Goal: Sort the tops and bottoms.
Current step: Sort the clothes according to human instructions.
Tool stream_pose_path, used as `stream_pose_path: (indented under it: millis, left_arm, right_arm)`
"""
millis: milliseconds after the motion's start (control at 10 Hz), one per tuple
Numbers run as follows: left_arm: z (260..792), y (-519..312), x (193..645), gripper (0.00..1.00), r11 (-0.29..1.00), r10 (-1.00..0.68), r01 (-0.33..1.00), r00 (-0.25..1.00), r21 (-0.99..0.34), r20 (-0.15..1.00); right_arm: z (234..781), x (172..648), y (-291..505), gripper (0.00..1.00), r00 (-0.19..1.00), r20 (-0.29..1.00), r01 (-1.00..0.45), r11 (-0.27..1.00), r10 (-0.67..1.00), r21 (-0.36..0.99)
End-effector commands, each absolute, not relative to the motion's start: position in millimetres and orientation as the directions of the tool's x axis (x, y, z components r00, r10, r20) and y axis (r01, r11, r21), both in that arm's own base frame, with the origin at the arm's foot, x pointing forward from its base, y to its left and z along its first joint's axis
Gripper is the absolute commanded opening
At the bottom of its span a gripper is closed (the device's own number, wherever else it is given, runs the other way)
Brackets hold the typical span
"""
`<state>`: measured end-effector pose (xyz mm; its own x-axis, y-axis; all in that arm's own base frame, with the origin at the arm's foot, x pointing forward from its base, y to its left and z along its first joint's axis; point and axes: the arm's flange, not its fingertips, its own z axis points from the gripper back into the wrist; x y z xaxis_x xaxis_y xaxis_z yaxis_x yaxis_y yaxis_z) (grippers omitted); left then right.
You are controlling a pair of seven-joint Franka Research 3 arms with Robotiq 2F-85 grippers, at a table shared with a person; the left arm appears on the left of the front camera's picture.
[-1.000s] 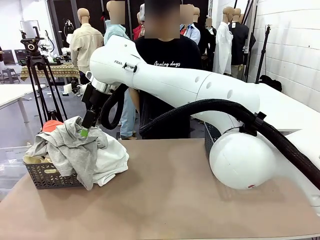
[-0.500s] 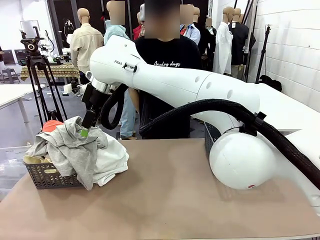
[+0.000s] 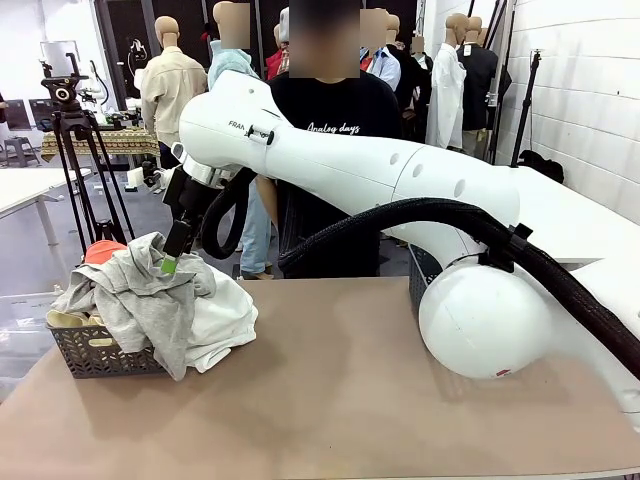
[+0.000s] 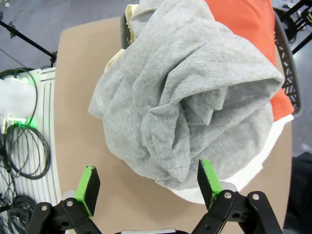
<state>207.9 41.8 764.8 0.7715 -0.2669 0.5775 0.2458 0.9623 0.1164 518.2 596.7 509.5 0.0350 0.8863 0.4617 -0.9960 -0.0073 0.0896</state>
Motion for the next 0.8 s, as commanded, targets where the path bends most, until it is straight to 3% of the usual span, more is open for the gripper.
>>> stream_pose_path:
  millis: [0, 700]
  left_arm:
    - [765.4, 43.0, 205.8, 1.00, 0.964, -0.264, 0.237, 0.779, 0.123, 0.569]
    - [765.4, 43.0, 205.8, 1.00, 0.964, -0.264, 0.237, 0.779, 0.123, 0.569]
  right_arm:
    - [508.3, 517.2, 597.0, 1.00, 0.037, 0.456, -0.996, -0.007, 0.889, 0.094]
    - [508.3, 517.2, 597.0, 1.00, 0.037, 0.456, -0.996, -0.007, 0.889, 0.094]
